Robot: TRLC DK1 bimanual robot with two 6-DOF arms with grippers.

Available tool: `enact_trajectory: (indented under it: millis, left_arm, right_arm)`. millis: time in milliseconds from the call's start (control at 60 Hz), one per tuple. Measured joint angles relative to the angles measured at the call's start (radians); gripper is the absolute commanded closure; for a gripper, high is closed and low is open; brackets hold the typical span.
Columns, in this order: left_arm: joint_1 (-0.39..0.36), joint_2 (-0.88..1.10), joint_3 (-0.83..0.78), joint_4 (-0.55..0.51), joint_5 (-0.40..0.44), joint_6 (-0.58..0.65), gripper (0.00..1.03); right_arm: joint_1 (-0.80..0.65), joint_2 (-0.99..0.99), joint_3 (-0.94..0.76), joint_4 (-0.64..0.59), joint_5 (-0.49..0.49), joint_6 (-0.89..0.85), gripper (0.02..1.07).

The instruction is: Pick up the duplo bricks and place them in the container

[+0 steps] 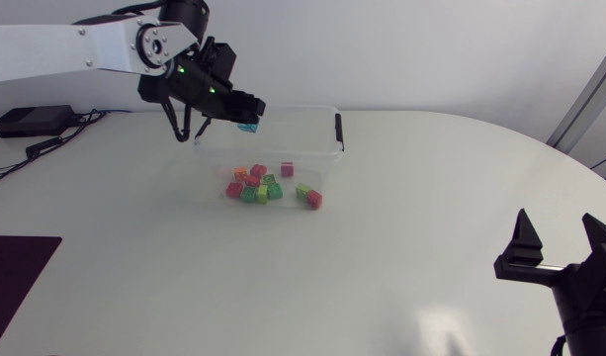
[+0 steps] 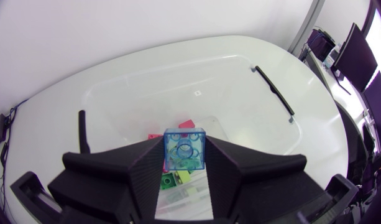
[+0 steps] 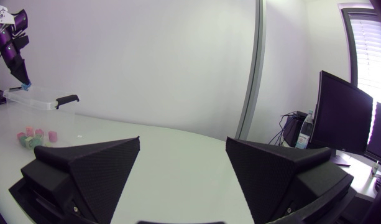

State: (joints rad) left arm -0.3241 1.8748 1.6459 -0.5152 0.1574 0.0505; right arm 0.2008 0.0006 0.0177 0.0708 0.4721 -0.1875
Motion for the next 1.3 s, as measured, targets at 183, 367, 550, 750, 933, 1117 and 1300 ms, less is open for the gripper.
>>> enact_trajectory:
  millis: [183, 367, 550, 750, 933, 1117, 1300]
  left_arm:
    - [-0.035, 0.156, 0.117, 0.016, 0.018, -0.010, 0.53]
    - [-0.034, 0.174, 0.122, 0.016, 0.018, -0.011, 0.05]
    - [-0.023, 0.007, 0.010, 0.070, -0.005, -0.010, 0.05]
    - [0.040, -0.348, -0.211, 0.160, -0.089, -0.002, 0.05]
    - [0.210, -0.567, -0.467, 0.282, -0.103, 0.061, 0.05]
    - [0.362, -0.728, -0.727, 0.403, -0.104, 0.131, 0.05]
    - [0.482, -0.918, -0.943, 0.532, -0.102, 0.191, 0.05]
  right_arm:
    - [0.000, 0.000, 0.000, 0.000, 0.000, 0.000, 0.07]
    - [0.000, 0.000, 0.000, 0.000, 0.000, 0.000, 0.07]
    - [0.000, 0.000, 0.000, 0.000, 0.000, 0.000, 0.07]
    - [0.000, 0.000, 0.000, 0.000, 0.000, 0.000, 0.07]
    - [0.000, 0.000, 0.000, 0.000, 0.000, 0.000, 0.07]
    - [0.000, 0.000, 0.000, 0.000, 0.000, 0.000, 0.07]
    - [0.000, 0.000, 0.000, 0.000, 0.000, 0.000, 0.07]
